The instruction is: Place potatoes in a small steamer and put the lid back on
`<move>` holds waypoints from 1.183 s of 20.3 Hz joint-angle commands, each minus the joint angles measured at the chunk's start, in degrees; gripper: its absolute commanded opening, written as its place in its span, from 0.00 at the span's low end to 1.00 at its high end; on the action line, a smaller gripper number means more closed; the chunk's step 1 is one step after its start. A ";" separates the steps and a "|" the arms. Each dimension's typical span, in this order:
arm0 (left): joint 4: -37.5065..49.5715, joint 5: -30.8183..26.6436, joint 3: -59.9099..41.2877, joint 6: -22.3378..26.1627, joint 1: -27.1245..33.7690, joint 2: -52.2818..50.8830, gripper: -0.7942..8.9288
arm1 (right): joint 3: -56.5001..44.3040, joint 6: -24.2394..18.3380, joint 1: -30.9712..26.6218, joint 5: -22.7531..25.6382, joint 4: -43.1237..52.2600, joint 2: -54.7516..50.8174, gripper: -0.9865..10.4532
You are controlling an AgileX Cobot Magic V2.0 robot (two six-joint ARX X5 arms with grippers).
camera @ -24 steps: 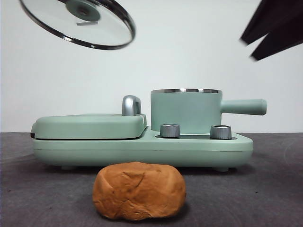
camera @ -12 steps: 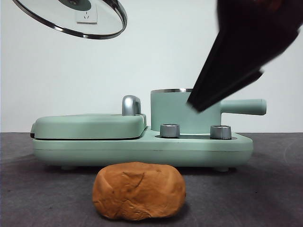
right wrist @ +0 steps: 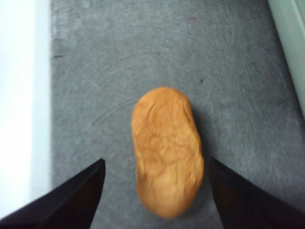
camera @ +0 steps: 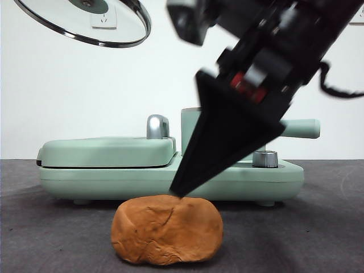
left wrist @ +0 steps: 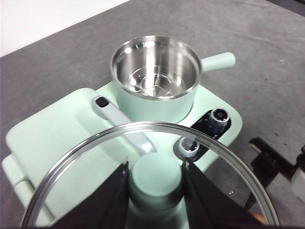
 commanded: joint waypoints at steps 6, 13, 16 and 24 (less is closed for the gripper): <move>1.62 -0.20 0.94 -0.20 -0.20 0.02 0.09 | 0.92 -0.48 0.94 1.14 2.69 6.62 0.35; 1.62 -0.20 0.94 -0.22 -0.20 0.02 0.09 | 0.98 6.45 0.28 2.82 0.79 0.96 0.24; 1.77 -0.20 0.94 -0.17 -0.20 0.02 0.09 | 2.10 14.08 -0.66 8.90 -3.72 -8.09 0.24; 1.75 -0.20 0.94 -0.24 -0.22 0.04 0.09 | 15.28 31.12 -8.07 20.59 -18.49 -15.19 0.23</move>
